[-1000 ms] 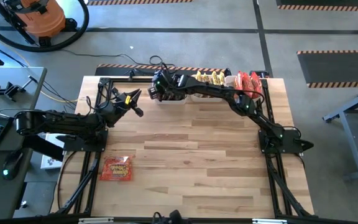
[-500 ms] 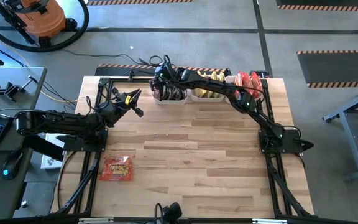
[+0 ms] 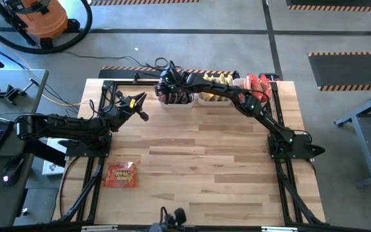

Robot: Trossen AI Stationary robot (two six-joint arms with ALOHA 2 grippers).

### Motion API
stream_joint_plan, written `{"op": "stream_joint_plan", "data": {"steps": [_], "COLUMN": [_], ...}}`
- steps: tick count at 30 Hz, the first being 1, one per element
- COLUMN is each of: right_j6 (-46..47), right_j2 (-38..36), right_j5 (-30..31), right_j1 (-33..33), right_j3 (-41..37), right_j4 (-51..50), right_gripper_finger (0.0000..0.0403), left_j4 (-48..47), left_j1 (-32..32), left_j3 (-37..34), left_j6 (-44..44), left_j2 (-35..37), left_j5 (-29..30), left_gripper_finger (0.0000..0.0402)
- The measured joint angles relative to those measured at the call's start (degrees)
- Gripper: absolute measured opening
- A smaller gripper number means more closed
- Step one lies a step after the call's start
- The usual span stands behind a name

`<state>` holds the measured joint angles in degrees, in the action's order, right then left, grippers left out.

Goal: Sort Maruchan noodles
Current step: Put the black noodle into the left white bin

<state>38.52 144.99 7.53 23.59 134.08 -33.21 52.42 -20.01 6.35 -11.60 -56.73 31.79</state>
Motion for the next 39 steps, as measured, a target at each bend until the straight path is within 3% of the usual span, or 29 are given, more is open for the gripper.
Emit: {"op": "stream_joint_plan", "data": {"steps": [6,23,34,39], "right_j6": [-2.0,-0.29,0.56,2.62], "right_j2": [-0.53,-1.07,0.63,0.48], "right_j5": [2.72,27.72,34.29,32.37], "right_j1": [-0.19,-6.45,-7.72,-7.69], "right_j3": [0.88,0.9,-1.88,-5.17], "right_j4": [-0.41,3.13,8.3,10.85], "right_gripper_finger": [0.0066,0.0067,0.0067,0.0082], "left_j4": [-0.09,0.11,0.11,0.13], "left_j1": [-0.02,-0.02,-0.07,-0.13], "left_j3": [0.0,0.02,0.02,0.02], "left_j6": [-0.24,0.42,0.51,0.57], "left_j2": [0.0,0.0,0.0,0.01], "left_j5": [-0.04,-0.15,-0.13,-0.13], "left_gripper_finger": [0.0035,0.0035,0.0035,0.0035]}}
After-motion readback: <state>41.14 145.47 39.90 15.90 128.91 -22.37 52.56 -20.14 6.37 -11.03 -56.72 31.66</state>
